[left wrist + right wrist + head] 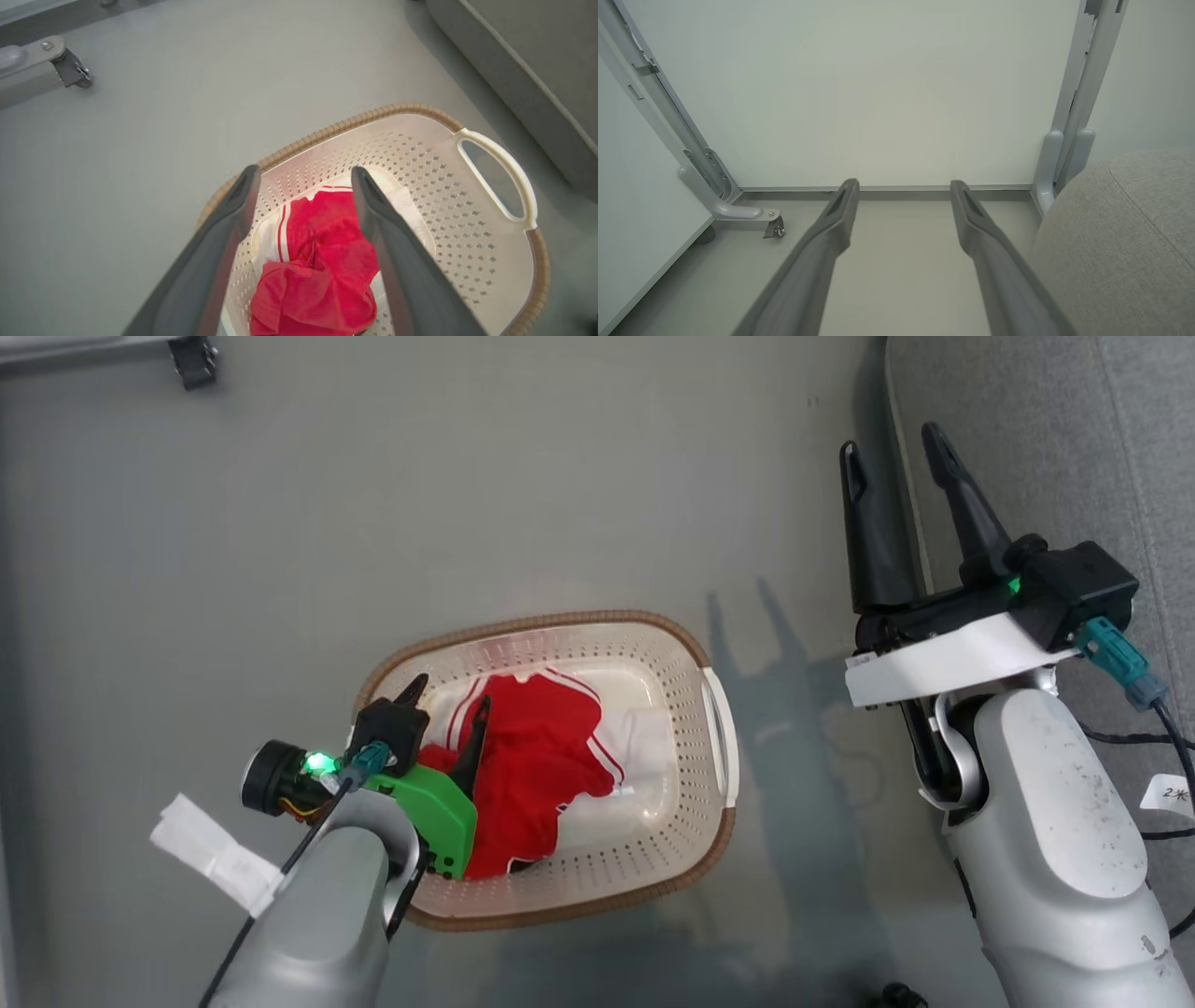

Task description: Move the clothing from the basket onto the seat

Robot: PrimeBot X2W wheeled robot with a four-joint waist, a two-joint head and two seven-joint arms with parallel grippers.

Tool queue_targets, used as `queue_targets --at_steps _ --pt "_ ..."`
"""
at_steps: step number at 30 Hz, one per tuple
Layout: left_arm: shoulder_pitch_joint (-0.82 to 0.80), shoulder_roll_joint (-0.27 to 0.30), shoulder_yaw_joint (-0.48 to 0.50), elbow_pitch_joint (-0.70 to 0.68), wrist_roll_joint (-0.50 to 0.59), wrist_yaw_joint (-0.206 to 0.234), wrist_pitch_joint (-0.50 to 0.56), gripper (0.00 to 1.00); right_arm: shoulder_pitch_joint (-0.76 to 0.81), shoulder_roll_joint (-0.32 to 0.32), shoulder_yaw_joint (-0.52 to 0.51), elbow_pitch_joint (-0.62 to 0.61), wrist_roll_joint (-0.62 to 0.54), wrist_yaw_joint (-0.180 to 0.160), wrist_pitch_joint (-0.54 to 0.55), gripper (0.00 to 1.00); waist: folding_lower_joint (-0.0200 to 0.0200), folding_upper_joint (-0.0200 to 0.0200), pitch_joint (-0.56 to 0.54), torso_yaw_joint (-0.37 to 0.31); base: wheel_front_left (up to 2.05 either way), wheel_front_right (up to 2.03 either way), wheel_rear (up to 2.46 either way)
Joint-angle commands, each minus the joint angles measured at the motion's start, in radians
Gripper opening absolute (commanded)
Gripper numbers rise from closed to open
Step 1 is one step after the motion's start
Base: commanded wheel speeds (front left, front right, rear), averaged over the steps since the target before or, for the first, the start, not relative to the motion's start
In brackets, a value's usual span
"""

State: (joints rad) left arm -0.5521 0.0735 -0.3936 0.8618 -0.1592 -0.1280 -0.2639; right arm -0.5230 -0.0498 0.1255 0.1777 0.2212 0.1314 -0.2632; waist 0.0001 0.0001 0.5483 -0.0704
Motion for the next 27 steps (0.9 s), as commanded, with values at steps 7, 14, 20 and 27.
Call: queue_targets --at_steps 7,14,20,27 --pt "-0.176 0.038 -0.109 0.209 0.051 -0.004 -0.001 1.0 -0.059 -0.002 0.014 -0.042 0.029 -0.001 -0.002 1.0 -0.0001 -0.0001 0.256 -0.11 0.0 0.0 0.0" --pt "-0.292 0.048 -0.18 0.368 0.103 0.009 0.045 1.0 -0.071 -0.002 0.026 -0.067 0.06 -0.001 -0.002 1.0 -0.0001 -0.0001 0.333 -0.154 0.0 0.0 0.0" --pt "-0.345 0.056 -0.249 0.415 0.163 0.036 0.165 1.0 -0.042 -0.002 0.024 -0.076 0.083 -0.001 -0.002 1.0 -0.0001 -0.0001 0.373 -0.184 0.0 0.0 0.0" --pt "-0.373 0.076 -0.353 0.426 0.263 0.088 0.306 1.0 -0.029 -0.002 0.025 -0.092 0.103 -0.001 -0.002 1.0 -0.0001 -0.0001 0.398 -0.212 0.0 0.0 0.0"
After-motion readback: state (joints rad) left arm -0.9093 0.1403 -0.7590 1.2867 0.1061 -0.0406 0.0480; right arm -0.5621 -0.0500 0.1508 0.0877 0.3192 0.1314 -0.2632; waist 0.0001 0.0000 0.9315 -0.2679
